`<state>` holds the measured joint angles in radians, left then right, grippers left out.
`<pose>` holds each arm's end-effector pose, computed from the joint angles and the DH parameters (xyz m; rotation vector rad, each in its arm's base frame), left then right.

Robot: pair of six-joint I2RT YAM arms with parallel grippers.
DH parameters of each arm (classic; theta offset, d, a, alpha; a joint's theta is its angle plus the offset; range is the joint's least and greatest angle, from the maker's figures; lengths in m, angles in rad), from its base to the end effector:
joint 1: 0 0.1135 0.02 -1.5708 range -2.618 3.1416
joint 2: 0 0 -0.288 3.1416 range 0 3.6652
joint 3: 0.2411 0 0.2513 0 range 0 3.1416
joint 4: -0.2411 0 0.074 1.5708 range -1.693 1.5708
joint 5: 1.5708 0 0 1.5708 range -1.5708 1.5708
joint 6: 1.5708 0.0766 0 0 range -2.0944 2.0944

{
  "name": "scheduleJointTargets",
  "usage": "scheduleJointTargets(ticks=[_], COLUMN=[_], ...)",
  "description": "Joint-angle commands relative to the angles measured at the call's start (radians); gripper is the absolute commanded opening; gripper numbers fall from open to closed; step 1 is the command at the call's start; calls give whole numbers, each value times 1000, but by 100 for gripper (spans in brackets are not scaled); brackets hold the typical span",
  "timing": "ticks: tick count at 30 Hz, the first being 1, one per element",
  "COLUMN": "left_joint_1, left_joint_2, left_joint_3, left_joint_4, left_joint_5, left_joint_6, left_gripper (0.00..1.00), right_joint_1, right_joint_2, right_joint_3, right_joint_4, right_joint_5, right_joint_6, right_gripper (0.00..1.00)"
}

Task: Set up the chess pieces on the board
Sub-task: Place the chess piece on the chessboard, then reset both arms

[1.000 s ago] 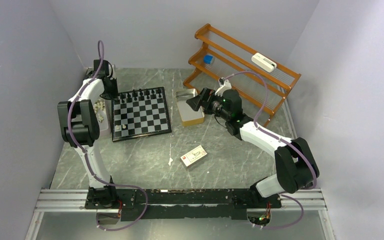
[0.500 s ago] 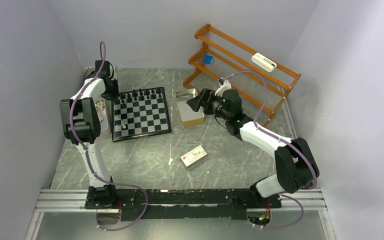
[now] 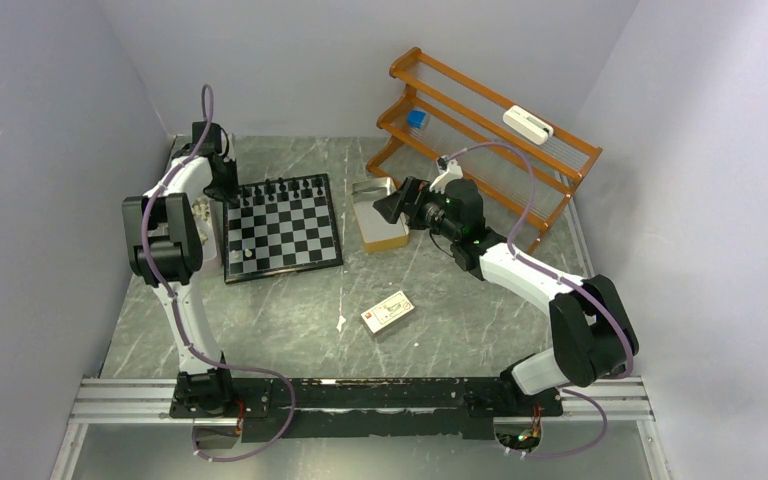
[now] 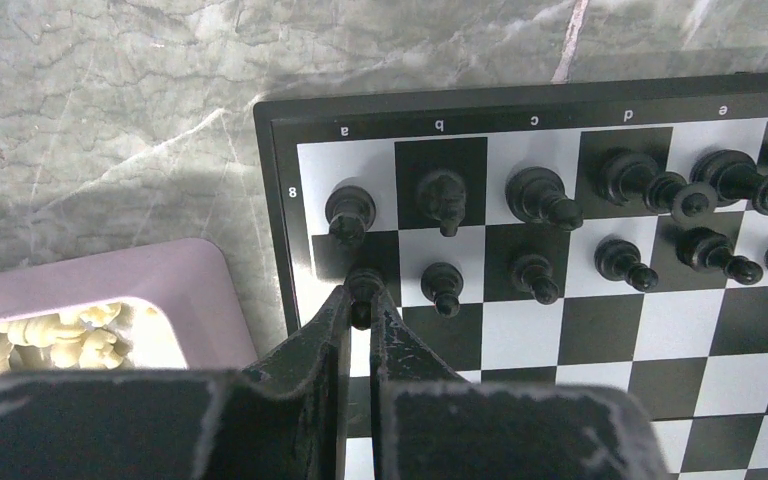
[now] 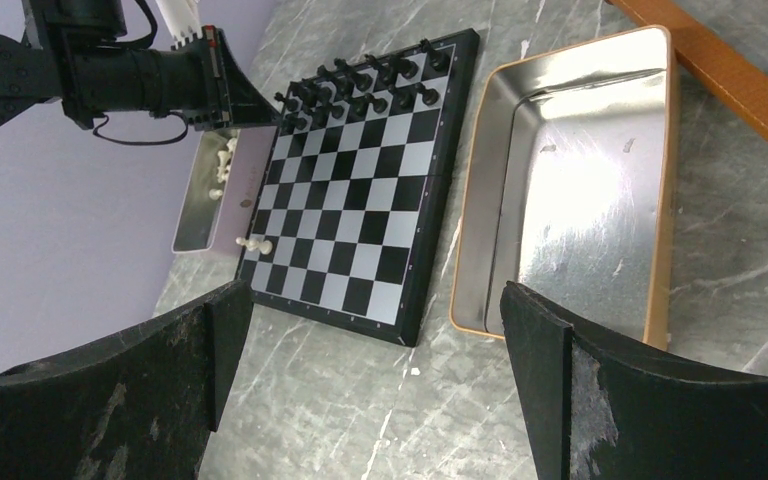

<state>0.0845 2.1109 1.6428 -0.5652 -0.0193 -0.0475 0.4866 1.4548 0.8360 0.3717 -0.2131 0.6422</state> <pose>0.4882 0.0428 0.1746 -0.1786 2.5982 0.0384 0.3147 0.1848 0.2705 -0.0103 1.9276 0.9741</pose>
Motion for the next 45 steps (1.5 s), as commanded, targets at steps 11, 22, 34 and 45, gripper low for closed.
scheduleJointTargets(ticks=[11, 22, 34, 45], left_joint_1=[13, 13, 15, 14], left_joint_2=[40, 40, -33, -239], left_joint_3=[50, 53, 74, 66], left_joint_4=[11, 11, -6, 5], left_joint_5=[-17, -2, 39, 190], left_joint_6=[17, 20, 13, -56], left_gripper=[14, 25, 36, 59], right_joint_1=[-3, -3, -3, -1], right_joint_2=[-8, -2, 5, 54], right_joint_3=[32, 36, 46, 212], right_joint_4=[-11, -12, -21, -218], right_joint_5=[17, 13, 10, 51], right_joint_6=[-21, -19, -18, -80], right_gripper=[100, 100, 100, 100])
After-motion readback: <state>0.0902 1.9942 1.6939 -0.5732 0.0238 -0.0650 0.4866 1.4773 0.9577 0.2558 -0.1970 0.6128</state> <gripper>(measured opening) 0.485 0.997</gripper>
